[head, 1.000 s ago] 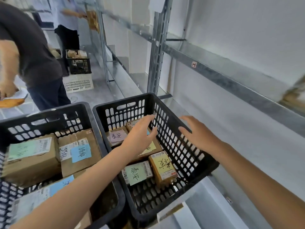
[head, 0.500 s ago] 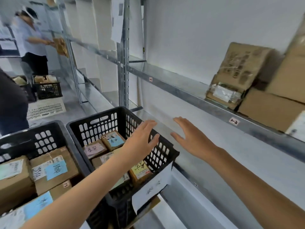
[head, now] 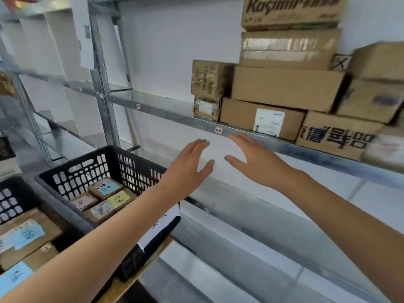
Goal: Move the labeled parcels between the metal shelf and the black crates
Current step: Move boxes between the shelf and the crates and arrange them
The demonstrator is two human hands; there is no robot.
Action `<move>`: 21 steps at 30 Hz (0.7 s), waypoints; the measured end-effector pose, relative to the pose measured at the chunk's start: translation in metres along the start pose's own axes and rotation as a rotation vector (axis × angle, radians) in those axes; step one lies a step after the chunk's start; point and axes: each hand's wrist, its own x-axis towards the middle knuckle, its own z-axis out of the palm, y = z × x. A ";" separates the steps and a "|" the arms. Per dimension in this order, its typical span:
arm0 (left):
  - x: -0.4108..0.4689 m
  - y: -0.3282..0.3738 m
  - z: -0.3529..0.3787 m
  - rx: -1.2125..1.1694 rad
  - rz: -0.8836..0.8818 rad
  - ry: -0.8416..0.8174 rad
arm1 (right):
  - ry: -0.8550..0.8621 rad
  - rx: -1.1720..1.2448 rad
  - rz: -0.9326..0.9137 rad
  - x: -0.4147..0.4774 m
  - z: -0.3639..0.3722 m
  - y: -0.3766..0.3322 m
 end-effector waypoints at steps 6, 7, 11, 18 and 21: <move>0.030 0.083 0.015 -0.080 0.209 0.030 | 0.170 -0.066 0.127 -0.066 -0.070 0.021; 0.035 0.097 0.016 -0.130 0.233 0.022 | 0.191 -0.083 0.147 -0.077 -0.081 0.024; 0.054 0.150 0.021 -0.266 0.335 -0.004 | 0.265 -0.135 0.246 -0.115 -0.121 0.037; 0.100 0.217 0.019 -0.400 0.322 -0.053 | 0.456 -0.131 0.380 -0.154 -0.190 0.065; 0.120 0.235 0.017 -0.433 0.283 -0.043 | 0.503 -0.086 0.428 -0.155 -0.208 0.079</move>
